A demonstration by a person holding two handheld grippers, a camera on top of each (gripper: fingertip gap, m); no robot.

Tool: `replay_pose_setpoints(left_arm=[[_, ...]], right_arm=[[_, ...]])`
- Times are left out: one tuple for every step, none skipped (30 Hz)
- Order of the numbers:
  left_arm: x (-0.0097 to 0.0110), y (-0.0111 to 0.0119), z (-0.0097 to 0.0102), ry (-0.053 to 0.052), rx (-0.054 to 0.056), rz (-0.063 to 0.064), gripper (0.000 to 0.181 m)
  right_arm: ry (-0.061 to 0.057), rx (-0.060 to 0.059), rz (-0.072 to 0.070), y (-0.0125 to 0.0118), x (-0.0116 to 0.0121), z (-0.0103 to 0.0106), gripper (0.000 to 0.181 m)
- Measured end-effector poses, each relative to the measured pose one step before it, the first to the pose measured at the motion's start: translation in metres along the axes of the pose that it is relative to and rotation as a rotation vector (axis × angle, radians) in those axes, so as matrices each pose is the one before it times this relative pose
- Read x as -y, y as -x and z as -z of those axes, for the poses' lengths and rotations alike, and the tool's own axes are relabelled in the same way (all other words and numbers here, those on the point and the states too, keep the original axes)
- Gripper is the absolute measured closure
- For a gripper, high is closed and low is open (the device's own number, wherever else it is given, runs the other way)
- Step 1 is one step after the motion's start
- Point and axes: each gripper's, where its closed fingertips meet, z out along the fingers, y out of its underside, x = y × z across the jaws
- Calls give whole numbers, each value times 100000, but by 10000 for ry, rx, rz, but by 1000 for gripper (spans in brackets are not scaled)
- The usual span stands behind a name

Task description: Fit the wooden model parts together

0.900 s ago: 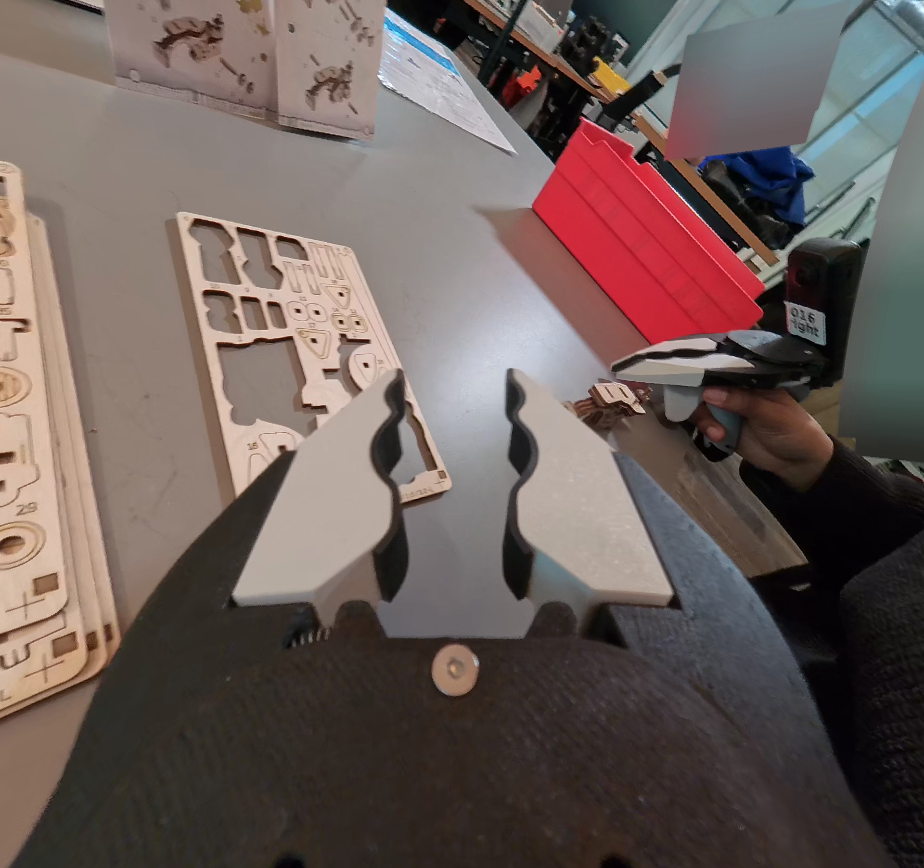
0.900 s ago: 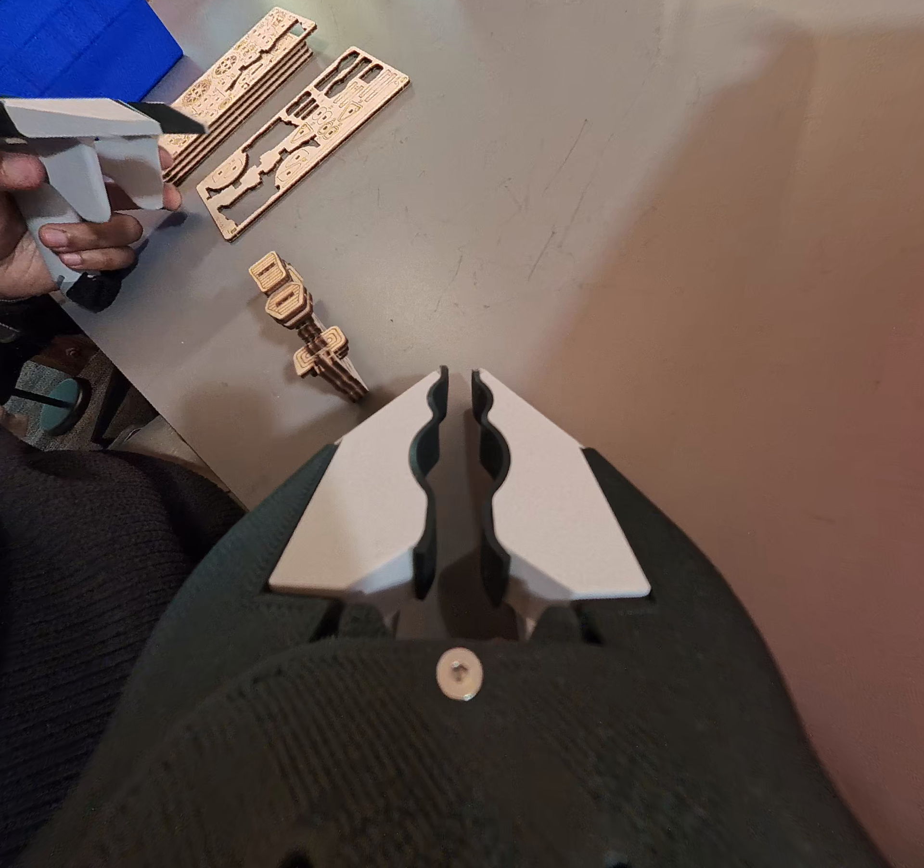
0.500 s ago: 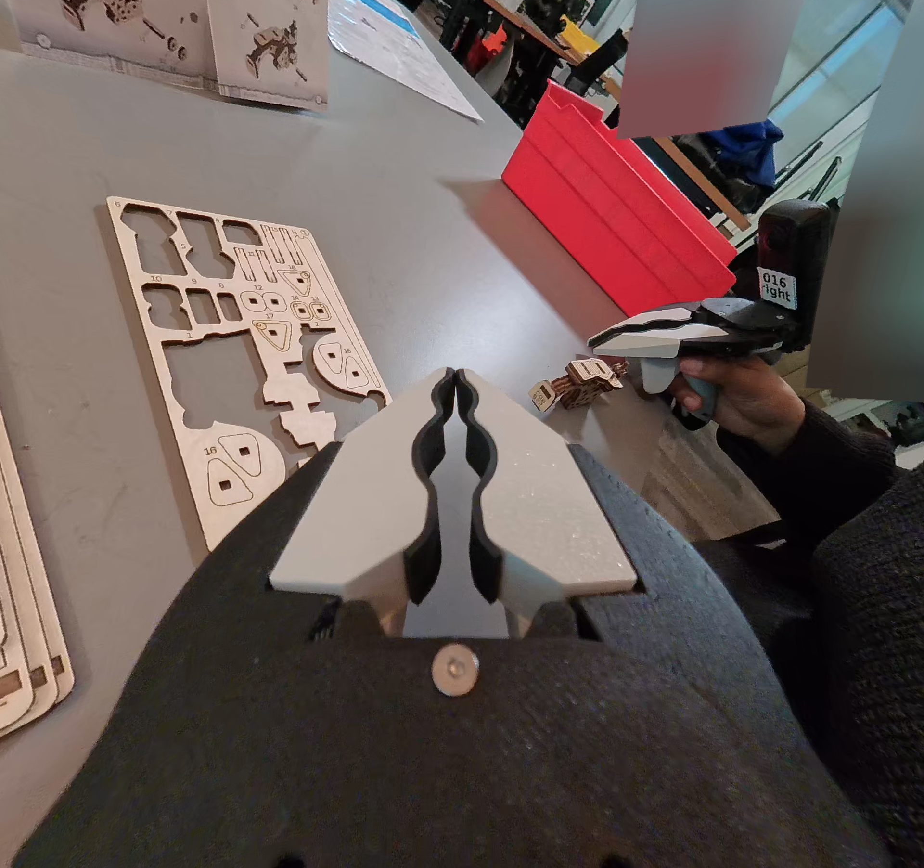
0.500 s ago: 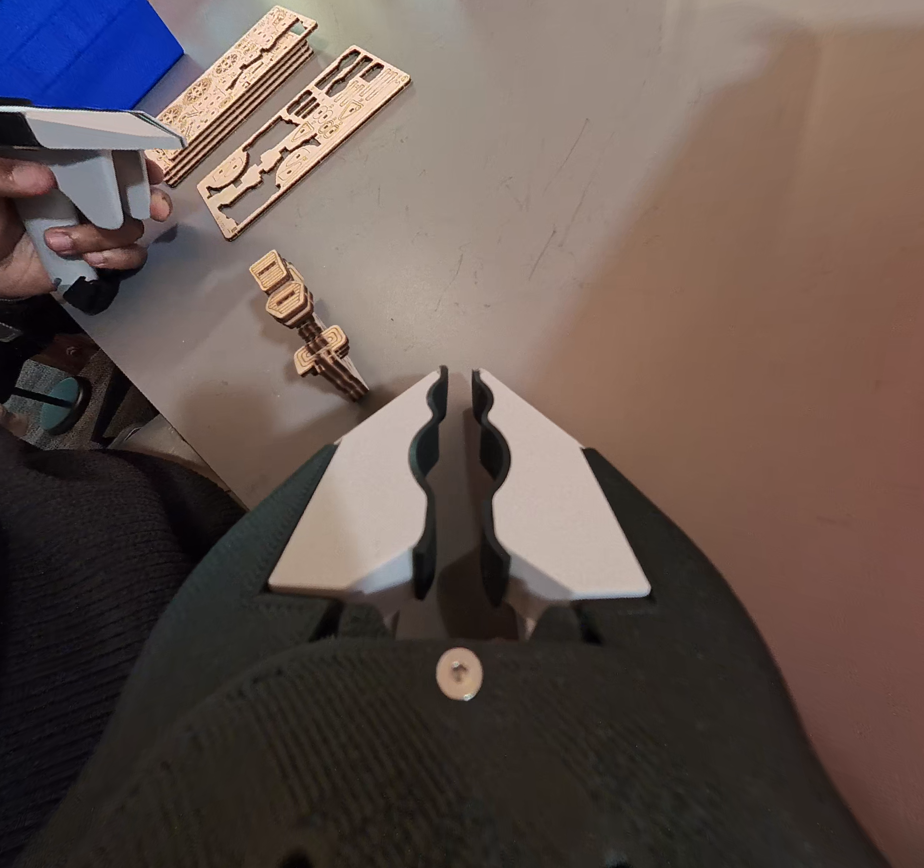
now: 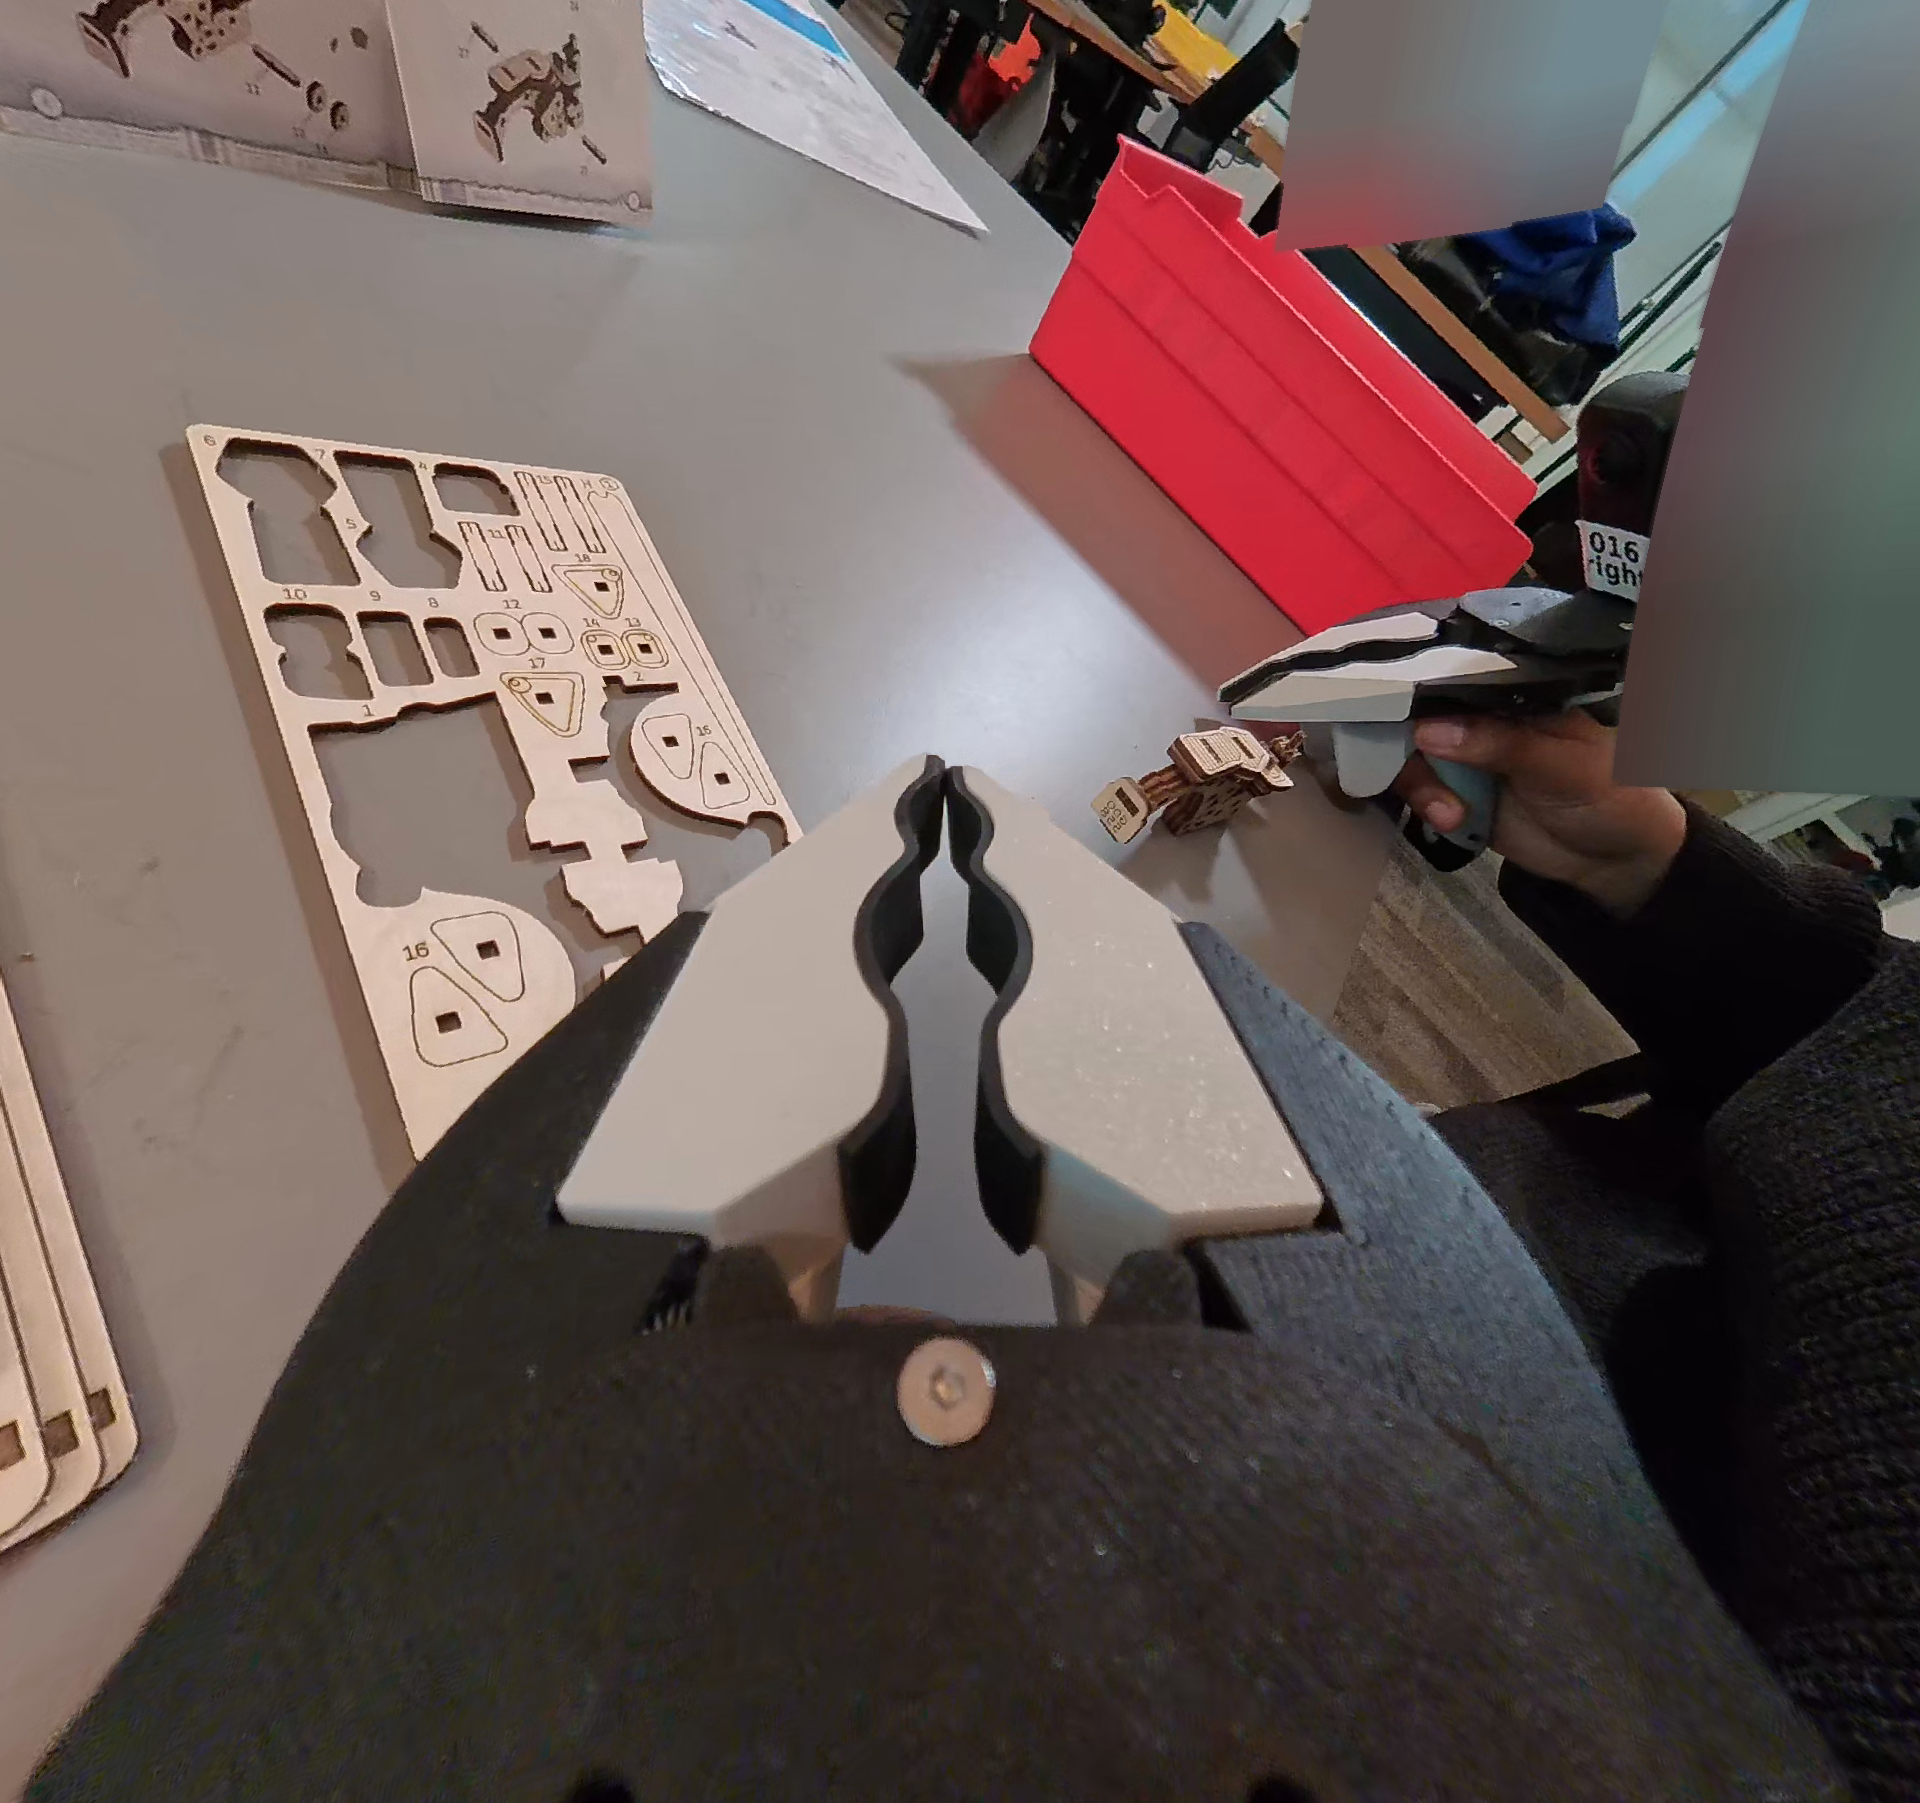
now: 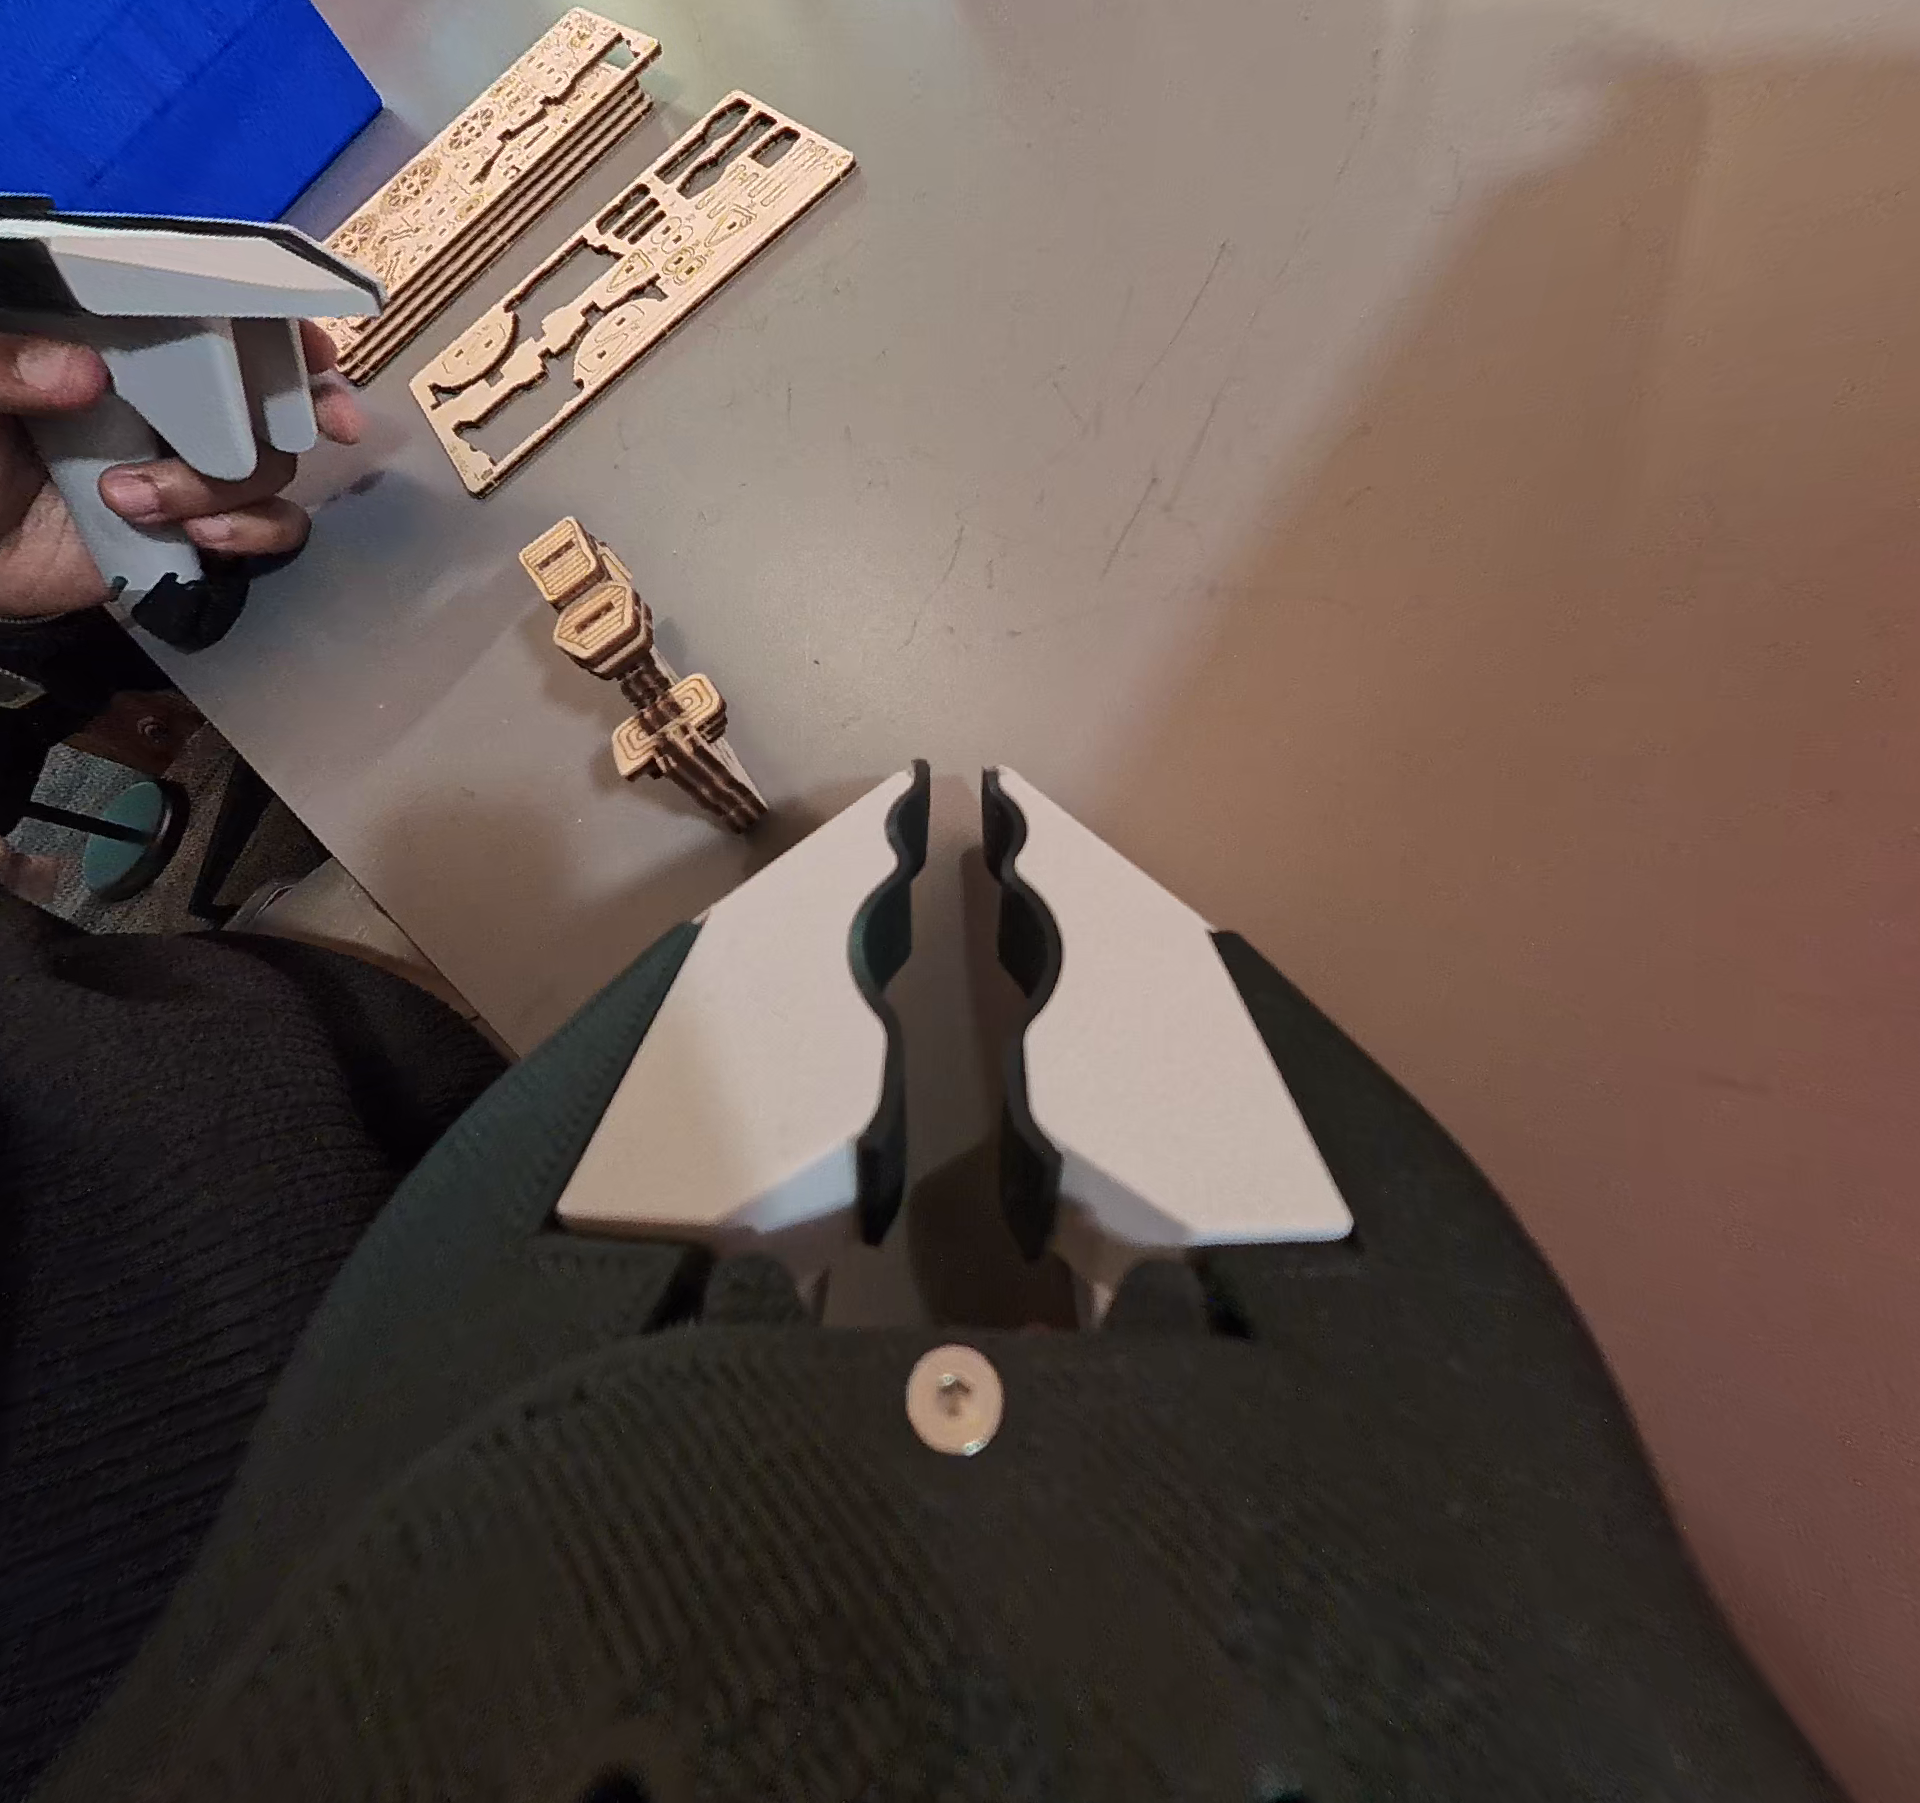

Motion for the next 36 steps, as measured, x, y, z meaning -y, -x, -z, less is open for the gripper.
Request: replay_pose_setpoints(left_arm=[[-22,89,-32,23,66,17,181],[-36,44,-23,28,32,1,181],[-31,21,-35,26,26,-10,181],[-20,-5,-9,19,17,-20,181],[-10,0,-7,9,18,-26,181],[-9,13,-12,5,34,-24,181],[-7,3,-8,7,21,-24,181],[-7,-7,-10,13,10,-19,181],[-16,-2,-8,8,6,-8,181],[-1,10,1,1,9,3,181],[4,-39,10,-3,-35,-3,181],[14,-45,12,-12,-37,0,181],[35,25,25,-27,9,14,181],[40,39,42,-33,18,23,181],[35,44,27,-27,14,30,181],[21,43,20,-19,8,28,181],[20,59,16,-13,28,27,181],[11,25,4,-10,10,15,181],[8,-3,8,-6,-6,4,181],[7,22,1,-2,12,5,181],[-1,12,8,-2,11,4,181],[9,-1,0,-3,-5,3,181],[0,20,2,1,4,13,181],[-1,6,3,1,-5,14,181],[2,-17,-4,-4,-19,5,181],[18,-23,13,-12,-13,-2,181],[17,-7,21,-14,-3,-6,181],[0,-53,24,-6,-31,-9,181],[-21,-116,21,6,-83,-13,181],[-18,-129,19,4,-91,-12,181],[-5,-88,20,1,-58,-12,181],[-4,-82,16,-9,-45,-21,181],[31,-95,25,-22,-58,-32,181],[35,-51,32,-25,-14,-28,179],[24,-21,18,-23,8,-31,178],[36,-74,29,-25,-24,-48,175]], right_arm=[[3,-1,5,4,-7,1,172],[1,-1,6,8,8,-3,172],[1,0,4,7,-5,0,172],[1,1,1,0,-2,1,172],[2,1,3,8,-6,1,172],[3,-1,6,3,-7,1,172],[3,-2,7,4,-2,-7,172],[0,-1,5,4,-4,0,172],[-1,-1,3,-3,1,0,172],[-1,0,1,10,-3,-1,172],[0,1,-1,-8,4,0,172],[0,1,-2,2,1,0,172],[0,1,-3,-6,4,0,172],[-1,1,-3,3,1,-1,172],[-1,1,-4,-5,5,0,172],[-2,2,-6,-3,7,-1,172],[-2,2,-6,-16,-3,3,172],[-2,2,-6,-2,6,-1,172],[-1,2,-5,-3,5,0,172],[-1,2,-4,-4,6,0,172],[-2,2,-4,-5,0,8,172],[-1,2,-4,-4,5,0,172],[-1,2,-2,0,-7,-6,172],[0,0,0,0,0,0,172],[-1,0,1,2,4,13,172],[-1,0,2,8,-3,-1,172],[0,-1,1,-2,-1,0,172],[1,-1,0,-2,-2,1,172],[3,0,0,1,2,-7,172],[1,-1,2,6,-5,0,172],[0,-2,3,4,-4,0,172],[3,-3,3,-7,-4,2,172],[2,-2,2,5,-6,1,172],[1,1,2,-1,-1,1,172],[3,2,2,3,1,-6,172],[4,2,3,0,-5,3,172]])
